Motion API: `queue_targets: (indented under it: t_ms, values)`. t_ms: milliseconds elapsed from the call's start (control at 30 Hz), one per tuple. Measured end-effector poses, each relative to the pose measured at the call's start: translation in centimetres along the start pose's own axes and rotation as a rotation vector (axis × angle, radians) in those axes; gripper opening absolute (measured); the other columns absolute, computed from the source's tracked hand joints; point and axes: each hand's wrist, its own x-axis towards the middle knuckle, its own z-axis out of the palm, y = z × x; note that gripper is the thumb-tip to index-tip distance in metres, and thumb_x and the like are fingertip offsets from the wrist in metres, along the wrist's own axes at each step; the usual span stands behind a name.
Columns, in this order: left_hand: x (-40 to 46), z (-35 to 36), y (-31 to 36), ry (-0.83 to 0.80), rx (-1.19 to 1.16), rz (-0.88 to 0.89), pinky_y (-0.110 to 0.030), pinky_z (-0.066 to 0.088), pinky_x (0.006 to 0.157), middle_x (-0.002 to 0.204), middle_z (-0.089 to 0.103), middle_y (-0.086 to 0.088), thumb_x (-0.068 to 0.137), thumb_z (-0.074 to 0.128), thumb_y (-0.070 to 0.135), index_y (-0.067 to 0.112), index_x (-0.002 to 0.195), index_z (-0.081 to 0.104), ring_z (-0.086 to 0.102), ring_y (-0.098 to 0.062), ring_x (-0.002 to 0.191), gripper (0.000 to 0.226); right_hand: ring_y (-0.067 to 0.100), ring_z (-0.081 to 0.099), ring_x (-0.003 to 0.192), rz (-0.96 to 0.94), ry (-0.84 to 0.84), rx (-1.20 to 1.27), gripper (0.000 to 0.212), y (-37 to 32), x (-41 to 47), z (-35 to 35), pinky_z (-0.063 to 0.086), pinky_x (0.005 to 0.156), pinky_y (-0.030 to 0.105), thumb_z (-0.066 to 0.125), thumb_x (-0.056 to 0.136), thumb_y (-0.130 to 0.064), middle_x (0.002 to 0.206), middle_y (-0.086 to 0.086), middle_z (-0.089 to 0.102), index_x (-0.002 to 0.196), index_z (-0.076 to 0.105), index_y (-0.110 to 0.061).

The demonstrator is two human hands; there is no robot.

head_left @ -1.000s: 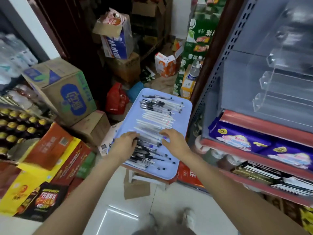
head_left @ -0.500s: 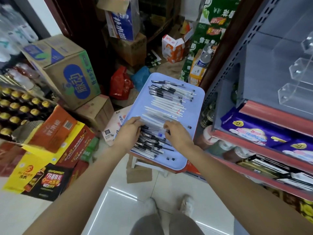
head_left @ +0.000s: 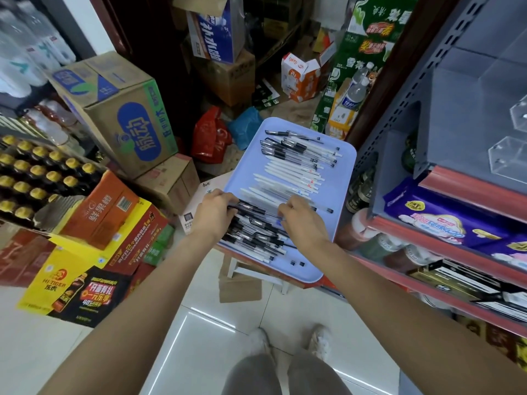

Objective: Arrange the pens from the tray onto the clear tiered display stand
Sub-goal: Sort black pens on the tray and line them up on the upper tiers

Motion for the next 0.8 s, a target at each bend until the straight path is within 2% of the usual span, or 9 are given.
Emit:
queue_targets:
  t_ms: [133,200,267,333,400,533,600,667,800]
  values:
    - [0.9,0.1,0.0,0.019,-0.022,-0.024,-0.047,0.046,0.09,0.115,0.055,-0.015,0.091,0.048,0.004,0.009,0.117,0.059,0.053,-0.035,0.106,0.029,0.029,0.049,0.107,0.037,-0.062,0.049,0.026,-0.2,0.6,-0.5,0.036,0.066,0.032,0.05,0.087,0.007,0.112,0.012,0.053,0.109,0.056,-0.005]
    - [1.4,0.1,0.2,0.025,-0.016,-0.045,-0.047,0.045,0.09,0.116,0.052,-0.016,0.092,0.046,0.005,0.01,0.121,0.055,0.051,-0.036,0.108,0.031,0.033,0.055,0.099,0.108,-0.088,0.164,0.024,0.0,0.7,-1.1,0.04,0.064,0.035,0.045,0.089,0.007,0.111,0.015,0.055,0.106,0.058,-0.003]
    - [2.0,0.3,0.4,0.001,0.041,-0.065,-0.043,0.043,0.091,0.116,0.05,-0.015,0.093,0.049,0.008,0.011,0.119,0.058,0.05,-0.036,0.108,0.028,0.035,0.059,0.089,0.158,-0.079,0.307,0.018,0.5,0.6,-1.7,0.05,0.069,0.043,0.043,0.092,0.002,0.106,0.017,0.059,0.101,0.058,-0.003]
    - [2.5,0.3,0.6,-0.018,0.043,-0.085,-0.033,0.04,0.083,0.112,0.049,-0.012,0.091,0.055,0.008,0.01,0.107,0.064,0.051,-0.034,0.106,0.019,0.035,0.06,0.09,0.185,-0.084,0.406,0.014,1.0,0.3,-2.3,0.052,0.078,0.05,0.045,0.096,-0.006,0.102,0.018,0.063,0.103,0.057,-0.003]
    - [3.1,0.0,0.7,-0.059,0.008,-0.097,-0.023,0.034,0.076,0.106,0.048,-0.008,0.087,0.061,0.007,0.011,0.094,0.066,0.052,-0.029,0.103,0.009,0.035,0.06,0.094,0.203,-0.092,0.452,0.016,1.3,0.1,-2.9,0.05,0.084,0.048,0.046,0.097,-0.011,0.102,0.019,0.063,0.107,0.056,-0.002]
    - [3.7,-1.1,0.6,-0.17,0.011,0.016,-0.037,0.035,0.093,0.107,0.055,-0.004,0.084,0.066,0.017,0.017,0.088,0.064,0.047,-0.025,0.11,0.004,0.028,0.058,0.088,0.221,-0.059,0.549,0.018,1.5,-0.1,-4.0,0.047,0.075,0.035,0.046,0.097,-0.013,0.103,0.016,0.063,0.109,0.054,-0.002]
    - [3.5,-1.8,0.9,-0.171,-0.151,0.082,-0.035,0.042,0.092,0.099,0.062,-0.002,0.084,0.067,0.017,0.016,0.082,0.062,0.053,-0.022,0.104,0.005,0.024,0.057,0.087,0.23,-0.044,0.601,0.018,1.7,-0.4,-4.6,0.045,0.072,0.03,0.047,0.097,-0.013,0.099,0.011,0.06,0.109,0.054,-0.002]
    - [2.9,-2.8,2.4,-0.151,-0.383,0.112,-0.025,0.045,0.082,0.091,0.067,-0.004,0.085,0.066,0.014,0.01,0.083,0.063,0.06,-0.018,0.092,0.006,0.021,0.054,0.084,0.23,-0.018,0.659,0.018,1.9,-0.6,-5.4,0.046,0.069,0.028,0.047,0.096,-0.012,0.09,0.004,0.055,0.11,0.053,-0.002]
    - [2.6,-5.0,6.7,0.021,-0.759,0.12,-0.017,0.05,0.078,0.085,0.066,-0.006,0.086,0.064,0.009,0.004,0.092,0.062,0.064,-0.015,0.083,0.008,0.019,0.054,0.087,0.215,0.03,0.75,0.025,2.6,-1.2,-8.3,0.05,0.081,0.039,0.052,0.095,-0.013,0.084,-0.006,0.054,0.119,0.051,-0.01]
